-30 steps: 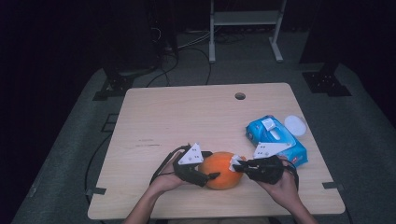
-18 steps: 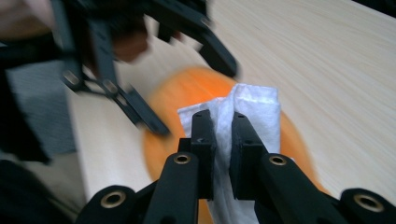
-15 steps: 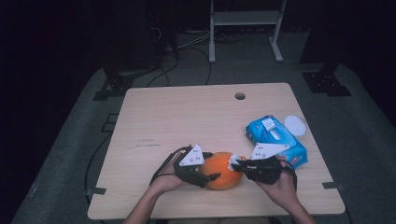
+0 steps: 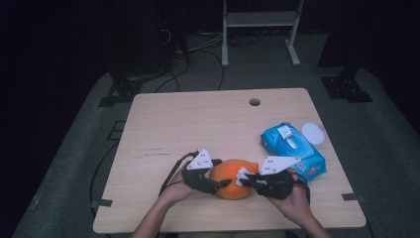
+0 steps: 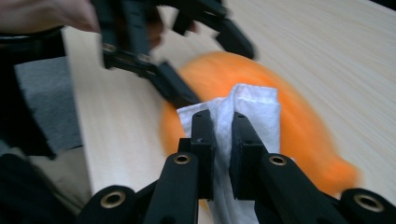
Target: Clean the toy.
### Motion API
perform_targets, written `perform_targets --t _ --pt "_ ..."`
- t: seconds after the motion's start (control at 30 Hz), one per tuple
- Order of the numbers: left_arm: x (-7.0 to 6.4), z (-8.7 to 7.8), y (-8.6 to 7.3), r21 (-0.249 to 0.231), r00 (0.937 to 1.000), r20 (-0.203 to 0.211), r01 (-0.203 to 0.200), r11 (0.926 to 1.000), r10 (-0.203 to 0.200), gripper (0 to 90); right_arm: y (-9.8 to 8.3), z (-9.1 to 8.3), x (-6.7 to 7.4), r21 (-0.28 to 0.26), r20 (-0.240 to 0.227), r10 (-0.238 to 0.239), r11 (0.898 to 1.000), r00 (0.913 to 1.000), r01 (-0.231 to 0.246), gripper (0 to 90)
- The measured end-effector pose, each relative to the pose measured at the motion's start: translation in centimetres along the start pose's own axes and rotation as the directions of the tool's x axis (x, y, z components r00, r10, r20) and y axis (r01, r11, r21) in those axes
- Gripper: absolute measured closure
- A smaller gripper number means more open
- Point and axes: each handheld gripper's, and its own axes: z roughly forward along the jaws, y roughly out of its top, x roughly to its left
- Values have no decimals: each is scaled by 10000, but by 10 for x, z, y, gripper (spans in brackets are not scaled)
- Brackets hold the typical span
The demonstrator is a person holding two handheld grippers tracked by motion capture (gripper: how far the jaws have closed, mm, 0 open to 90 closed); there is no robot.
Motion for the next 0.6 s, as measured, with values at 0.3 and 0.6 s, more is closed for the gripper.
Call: perform_targets --t 0.3,0.6 --pt "-6 -1 7 106 9992 268 -314 9995 311 194 -11 -7 -19 82 216 810 9967 9965 -812 811" --pt "-32 9 12 208 9757 774 -2071 9781 2049 271 9 -1 7 -291 -238 37 9996 9997 -44 811"
